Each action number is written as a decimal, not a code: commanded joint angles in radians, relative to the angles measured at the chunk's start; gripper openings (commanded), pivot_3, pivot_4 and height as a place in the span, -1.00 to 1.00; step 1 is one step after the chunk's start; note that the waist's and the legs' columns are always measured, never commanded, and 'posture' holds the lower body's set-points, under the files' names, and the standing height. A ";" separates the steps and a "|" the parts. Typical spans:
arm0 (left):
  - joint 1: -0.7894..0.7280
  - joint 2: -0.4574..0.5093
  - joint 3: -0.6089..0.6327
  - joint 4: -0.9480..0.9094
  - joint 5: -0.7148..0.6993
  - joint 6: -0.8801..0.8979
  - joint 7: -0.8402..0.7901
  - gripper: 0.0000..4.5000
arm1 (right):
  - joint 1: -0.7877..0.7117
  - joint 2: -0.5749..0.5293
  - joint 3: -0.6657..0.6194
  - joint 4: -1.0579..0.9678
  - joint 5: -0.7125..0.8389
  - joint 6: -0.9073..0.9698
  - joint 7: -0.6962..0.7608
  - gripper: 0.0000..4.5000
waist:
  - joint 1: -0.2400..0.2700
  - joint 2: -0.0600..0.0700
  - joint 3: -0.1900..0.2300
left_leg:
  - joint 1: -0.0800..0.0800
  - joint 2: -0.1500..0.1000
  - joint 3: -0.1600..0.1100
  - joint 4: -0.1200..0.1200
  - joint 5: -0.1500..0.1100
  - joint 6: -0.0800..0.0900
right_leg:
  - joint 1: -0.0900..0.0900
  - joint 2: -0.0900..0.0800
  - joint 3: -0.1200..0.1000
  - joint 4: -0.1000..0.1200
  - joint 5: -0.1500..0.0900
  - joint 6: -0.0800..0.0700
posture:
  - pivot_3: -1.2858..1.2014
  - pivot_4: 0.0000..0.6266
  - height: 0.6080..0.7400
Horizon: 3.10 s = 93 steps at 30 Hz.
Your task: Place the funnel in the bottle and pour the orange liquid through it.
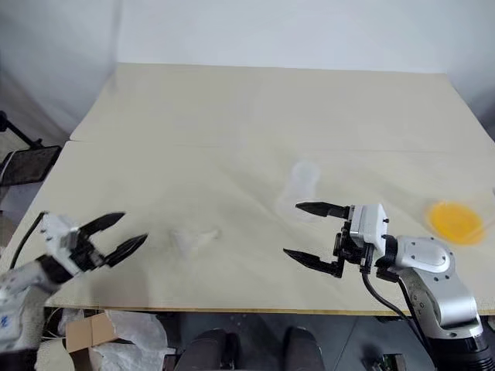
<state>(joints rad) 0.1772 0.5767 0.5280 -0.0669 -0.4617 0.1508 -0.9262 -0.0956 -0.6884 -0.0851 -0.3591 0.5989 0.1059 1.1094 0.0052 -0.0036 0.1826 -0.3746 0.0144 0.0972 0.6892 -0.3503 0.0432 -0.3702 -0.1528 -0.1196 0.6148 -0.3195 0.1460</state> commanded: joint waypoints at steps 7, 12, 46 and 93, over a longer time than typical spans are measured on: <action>0.169 0.001 0.024 -0.216 -0.099 0.061 0.007 0.99 | -0.023 0.023 -0.005 0.025 -0.016 -0.031 0.023 1.00 | 0.011 0.000 0.000 | 0.000 0.000 -0.002 0.000 -0.001 -0.001 | 0.002 -0.001 0.005 -0.004 0.000 -0.001 | 0.03 -0.52 1.00; 0.160 0.010 -0.098 -0.332 -0.123 0.131 -0.002 0.99 | -0.002 0.022 -0.033 0.047 -0.036 -0.061 0.018 1.00 | 0.006 0.000 0.000 | 0.000 0.000 -0.001 -0.001 -0.002 -0.002 | 0.002 0.000 0.005 -0.004 0.000 -0.001 | 0.03 -0.52 1.00; -0.221 -0.080 -0.432 -0.174 0.049 0.070 0.179 0.99 | 0.193 0.005 -0.148 -0.047 -0.055 -0.079 -0.075 1.00 | 0.014 0.002 -0.001 | 0.004 0.001 0.002 -0.001 -0.001 -0.001 | 0.004 0.003 0.001 -0.005 0.000 -0.001 | 0.03 -0.52 1.00; -1.033 -0.194 -0.564 0.847 0.245 -0.383 -0.255 0.99 | 0.214 0.048 -0.123 -0.072 -0.086 -0.104 -0.170 1.00 | 0.021 0.001 0.000 | -0.002 -0.003 0.006 0.003 -0.001 0.000 | -0.002 0.004 -0.001 0.000 0.001 0.000 | 0.03 -0.52 1.00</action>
<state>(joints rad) -0.8190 0.3880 -0.0284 0.7289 -0.2372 -0.1959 -1.1718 0.1205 -0.6496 -0.2001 -0.4086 0.5051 0.0194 0.9449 0.0262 -0.0029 0.1822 -0.3763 0.0111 0.1034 0.6921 -0.3509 0.0433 -0.3723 -0.1485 -0.1206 0.6148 -0.3183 0.1462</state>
